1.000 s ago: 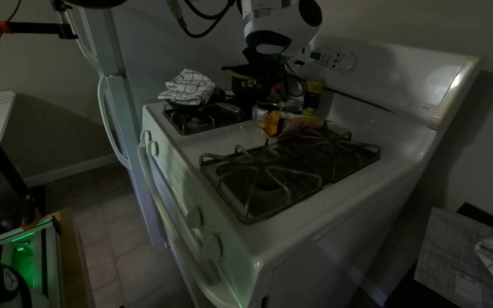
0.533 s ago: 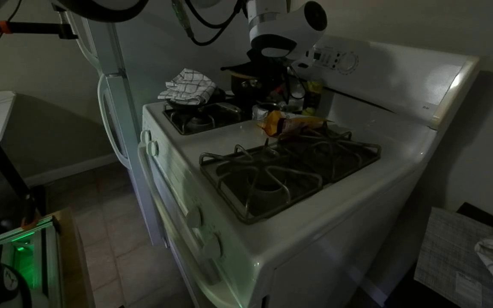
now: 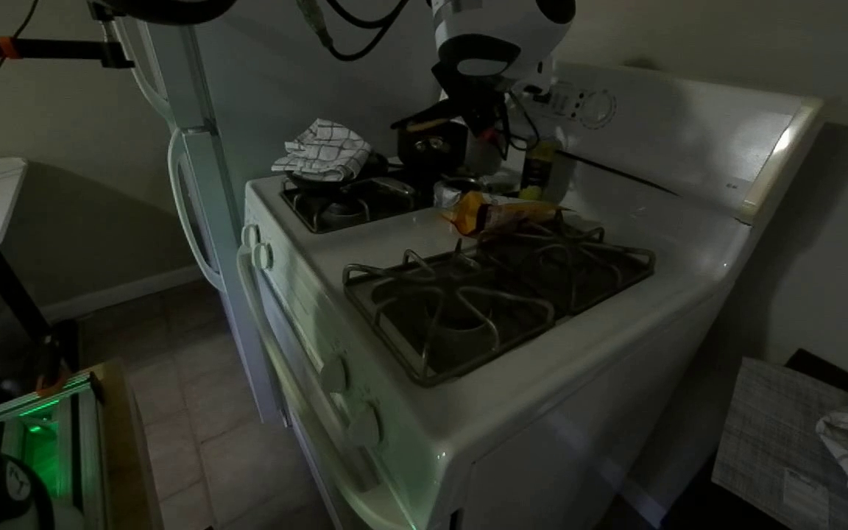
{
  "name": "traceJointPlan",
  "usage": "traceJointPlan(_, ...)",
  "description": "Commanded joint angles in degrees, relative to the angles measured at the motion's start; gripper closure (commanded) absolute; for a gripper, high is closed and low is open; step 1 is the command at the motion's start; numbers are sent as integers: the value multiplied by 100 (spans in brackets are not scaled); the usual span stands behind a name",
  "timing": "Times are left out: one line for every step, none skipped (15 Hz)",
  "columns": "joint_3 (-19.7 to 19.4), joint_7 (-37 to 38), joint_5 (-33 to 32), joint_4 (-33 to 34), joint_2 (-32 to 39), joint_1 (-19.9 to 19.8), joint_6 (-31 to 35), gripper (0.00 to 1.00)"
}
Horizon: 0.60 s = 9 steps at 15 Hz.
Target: Remove the wooden coaster from the pot and move it to the right.
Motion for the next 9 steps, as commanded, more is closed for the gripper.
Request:
traceJointPlan(136, -119, -5, -243, -492, -133, -218, 96)
traceJointPlan(152, -173, 31, -331, -637, -160, -223, 96)
traceJointPlan(156, -196, 61, -406, -767, -182, -214, 96)
traceJointPlan(156, -236, 128, -547, -939, -231, -217, 96)
traceJointPlan(151, -285, 224, -708, -1115, -299, -246, 96)
traceJointPlan(140, -343, 330, -882, -1279, -364, -244, 96)
traceJointPlan(68, -312, 382, -1166, -1517, -436, -228, 96)
traceJointPlan(5, -318, 472, -1458, -1727, -515, -178, 96)
traceJointPlan(-113, -221, 573, -1778, -1934, -624, -67, 96)
